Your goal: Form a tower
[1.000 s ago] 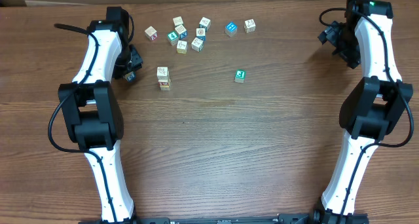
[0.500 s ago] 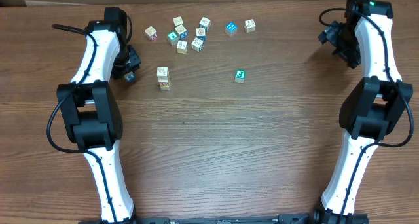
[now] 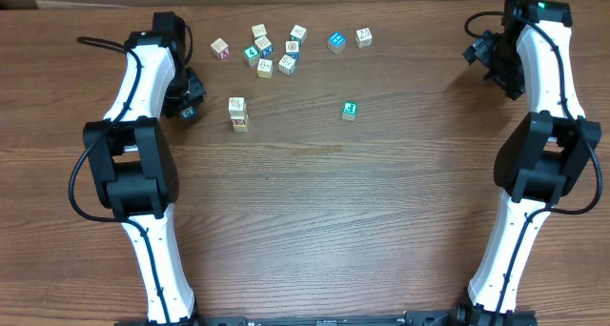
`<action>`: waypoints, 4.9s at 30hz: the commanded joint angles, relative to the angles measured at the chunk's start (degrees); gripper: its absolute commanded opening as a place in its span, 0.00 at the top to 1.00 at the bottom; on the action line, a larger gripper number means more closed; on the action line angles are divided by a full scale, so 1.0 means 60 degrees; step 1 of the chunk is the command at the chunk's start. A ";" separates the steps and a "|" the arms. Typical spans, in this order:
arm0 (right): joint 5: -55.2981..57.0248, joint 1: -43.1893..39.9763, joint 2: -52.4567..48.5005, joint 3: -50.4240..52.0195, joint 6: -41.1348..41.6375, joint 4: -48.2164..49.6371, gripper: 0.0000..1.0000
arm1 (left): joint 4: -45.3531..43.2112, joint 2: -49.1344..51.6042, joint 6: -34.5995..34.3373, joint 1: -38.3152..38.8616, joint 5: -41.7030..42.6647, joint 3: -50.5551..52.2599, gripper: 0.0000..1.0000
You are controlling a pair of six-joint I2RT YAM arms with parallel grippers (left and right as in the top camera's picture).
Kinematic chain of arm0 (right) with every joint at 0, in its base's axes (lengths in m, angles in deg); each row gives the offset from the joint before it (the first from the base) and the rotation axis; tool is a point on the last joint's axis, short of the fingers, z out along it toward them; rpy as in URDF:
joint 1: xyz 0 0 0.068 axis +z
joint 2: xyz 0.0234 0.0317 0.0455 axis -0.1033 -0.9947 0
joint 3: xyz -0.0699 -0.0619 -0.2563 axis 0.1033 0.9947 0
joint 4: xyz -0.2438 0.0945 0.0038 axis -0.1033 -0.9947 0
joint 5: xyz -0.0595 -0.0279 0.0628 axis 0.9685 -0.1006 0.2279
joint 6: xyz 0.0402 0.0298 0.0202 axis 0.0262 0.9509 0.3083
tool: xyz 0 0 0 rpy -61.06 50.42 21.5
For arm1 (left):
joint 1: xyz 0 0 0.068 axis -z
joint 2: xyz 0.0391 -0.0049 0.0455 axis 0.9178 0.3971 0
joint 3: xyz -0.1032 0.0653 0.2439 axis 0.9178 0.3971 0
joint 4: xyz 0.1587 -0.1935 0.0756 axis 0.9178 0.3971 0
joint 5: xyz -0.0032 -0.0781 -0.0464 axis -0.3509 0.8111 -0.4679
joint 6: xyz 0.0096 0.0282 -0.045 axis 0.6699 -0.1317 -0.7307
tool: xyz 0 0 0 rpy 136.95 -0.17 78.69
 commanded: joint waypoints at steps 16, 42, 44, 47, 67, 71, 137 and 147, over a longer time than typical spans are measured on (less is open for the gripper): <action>0.0029 -0.0029 0.0466 -0.0084 -0.0004 0.0004 0.00 | 0.1355 -0.0390 0.0790 -0.0102 -0.0146 -0.1687 0.73; 0.0029 -0.0029 0.0466 -0.0084 -0.0004 0.0004 0.00 | 0.3639 -0.1621 0.4065 0.1177 0.1676 -0.3038 0.74; 0.0029 -0.0029 0.0466 -0.0080 -0.0004 0.0004 0.00 | 0.3712 -0.1621 0.4065 0.1333 0.1672 -0.3027 0.74; 0.0029 -0.0029 0.0466 -0.0080 -0.0004 0.0004 0.00 | 0.3661 -0.1621 0.4167 0.1541 0.1665 -0.2896 0.75; 0.0029 -0.0029 0.0466 -0.0080 0.0000 0.0004 0.00 | 0.3257 -0.1621 0.4160 0.2029 0.1668 -0.2095 0.78; 0.0029 -0.0029 0.0466 -0.0084 -0.0004 0.0004 0.00 | 0.3260 -0.1621 0.4167 0.2098 0.1592 -0.2095 0.78; 0.0029 -0.0029 0.0466 -0.0084 0.0000 0.0004 0.00 | 0.2291 -0.1621 0.3005 0.2237 0.0823 -0.1140 0.73; 0.0029 -0.0029 0.0466 -0.0080 -0.0004 0.0004 0.00 | 0.2280 -0.1621 0.3005 0.2237 0.0827 -0.1137 0.72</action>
